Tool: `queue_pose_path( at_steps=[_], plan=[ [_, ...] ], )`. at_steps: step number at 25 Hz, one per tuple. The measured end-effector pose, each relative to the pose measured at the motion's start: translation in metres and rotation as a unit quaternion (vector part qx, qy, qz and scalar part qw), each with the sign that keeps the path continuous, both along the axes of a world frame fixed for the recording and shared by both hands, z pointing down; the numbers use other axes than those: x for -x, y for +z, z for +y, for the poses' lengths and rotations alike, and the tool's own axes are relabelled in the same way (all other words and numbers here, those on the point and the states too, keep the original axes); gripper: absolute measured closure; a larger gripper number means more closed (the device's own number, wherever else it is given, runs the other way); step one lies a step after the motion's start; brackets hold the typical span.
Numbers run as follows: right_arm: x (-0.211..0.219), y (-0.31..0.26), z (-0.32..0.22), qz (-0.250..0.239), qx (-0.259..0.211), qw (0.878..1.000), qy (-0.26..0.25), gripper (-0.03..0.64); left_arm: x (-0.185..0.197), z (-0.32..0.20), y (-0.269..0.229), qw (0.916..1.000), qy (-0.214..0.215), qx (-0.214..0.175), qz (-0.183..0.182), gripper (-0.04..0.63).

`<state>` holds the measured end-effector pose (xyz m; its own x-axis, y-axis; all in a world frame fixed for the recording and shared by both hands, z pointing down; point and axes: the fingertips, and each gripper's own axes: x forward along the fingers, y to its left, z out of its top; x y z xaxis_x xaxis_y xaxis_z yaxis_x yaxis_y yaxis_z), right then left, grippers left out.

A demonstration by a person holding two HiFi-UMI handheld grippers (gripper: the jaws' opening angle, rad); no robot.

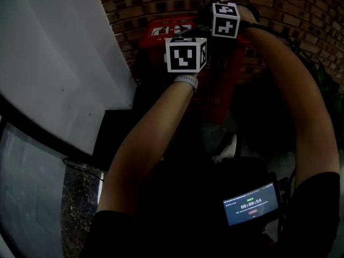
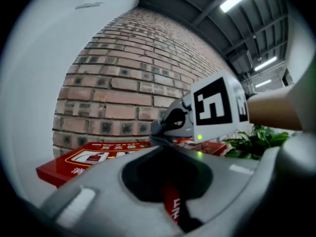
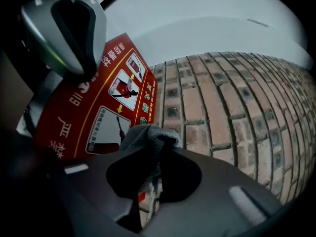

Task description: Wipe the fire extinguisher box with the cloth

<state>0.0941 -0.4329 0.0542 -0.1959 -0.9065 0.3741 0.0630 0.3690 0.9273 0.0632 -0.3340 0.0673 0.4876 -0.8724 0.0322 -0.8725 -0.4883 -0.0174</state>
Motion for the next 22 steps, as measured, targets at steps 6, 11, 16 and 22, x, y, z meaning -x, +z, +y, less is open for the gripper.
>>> queue_pose_path(
  at_steps=[6, 11, 16, 22],
  plan=[
    [0.006, 0.007, -0.033, 0.031, -0.008, 0.999, 0.010, 0.584, -0.001, -0.007, 0.006, 0.9990, -0.015, -0.009, -0.040, 0.592],
    [0.010, 0.021, -0.053, 0.054, 0.013, 0.998, 0.015, 0.584, -0.002, -0.010, 0.008, 0.9988, -0.014, -0.017, -0.044, 0.592],
    [0.012, 0.030, -0.051, 0.063, 0.019, 0.998, 0.006, 0.586, -0.002, -0.010, 0.007, 0.9987, -0.011, -0.023, -0.044, 0.592],
    [0.013, 0.031, -0.029, 0.052, 0.027, 0.998, -0.010, 0.588, -0.002, -0.012, 0.007, 0.9987, -0.020, -0.019, -0.042, 0.593]
  ],
)
